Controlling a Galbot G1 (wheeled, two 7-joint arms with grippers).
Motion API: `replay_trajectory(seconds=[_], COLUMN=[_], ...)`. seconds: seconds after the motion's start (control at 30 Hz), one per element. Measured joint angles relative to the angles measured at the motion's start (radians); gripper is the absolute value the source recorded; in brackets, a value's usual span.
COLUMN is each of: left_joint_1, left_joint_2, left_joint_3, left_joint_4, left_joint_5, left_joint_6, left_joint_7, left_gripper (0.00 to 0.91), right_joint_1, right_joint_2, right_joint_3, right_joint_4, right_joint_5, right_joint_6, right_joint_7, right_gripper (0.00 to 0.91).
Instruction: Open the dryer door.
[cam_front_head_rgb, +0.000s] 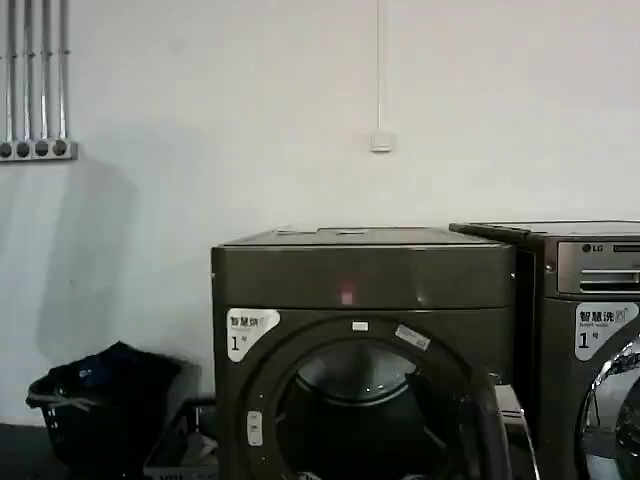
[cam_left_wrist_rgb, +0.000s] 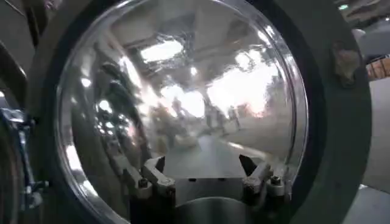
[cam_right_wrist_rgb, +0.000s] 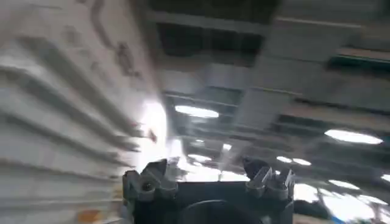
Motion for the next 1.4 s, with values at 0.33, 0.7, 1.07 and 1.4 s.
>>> replay_trajectory(seconds=[0.33, 0.7, 1.07, 1.4], left_joint_1=[-0.033, -0.055, -0.071, -0.086], left_joint_2=[-0.070, -0.169, -0.238, -0.298], left_joint_3=[0.044, 0.073, 0.090, 0.111], left_joint_4=[0.048, 0.103, 0.118, 0.143], left_joint_5=[0.002, 0.009, 0.010, 0.016], left_joint_6=[-0.007, -0.009, -0.009, -0.007], left_joint_7=[-0.017, -0.032, -0.063, -0.077], left_gripper=[0.907, 0.907, 0.907, 0.907], right_joint_1=[-0.018, -0.032, -0.045, -0.050], right_joint_2=[0.006, 0.014, 0.016, 0.009], right_joint_3=[0.045, 0.062, 0.069, 0.076], right_joint_4=[-0.011, -0.015, -0.032, -0.037], right_joint_5=[0.024, 0.042, 0.045, 0.054], right_joint_6=[-0.021, -0.028, -0.028, -0.038], right_joint_7=[0.009, -0.001, -0.011, -0.012], right_gripper=[0.907, 0.907, 0.907, 0.907])
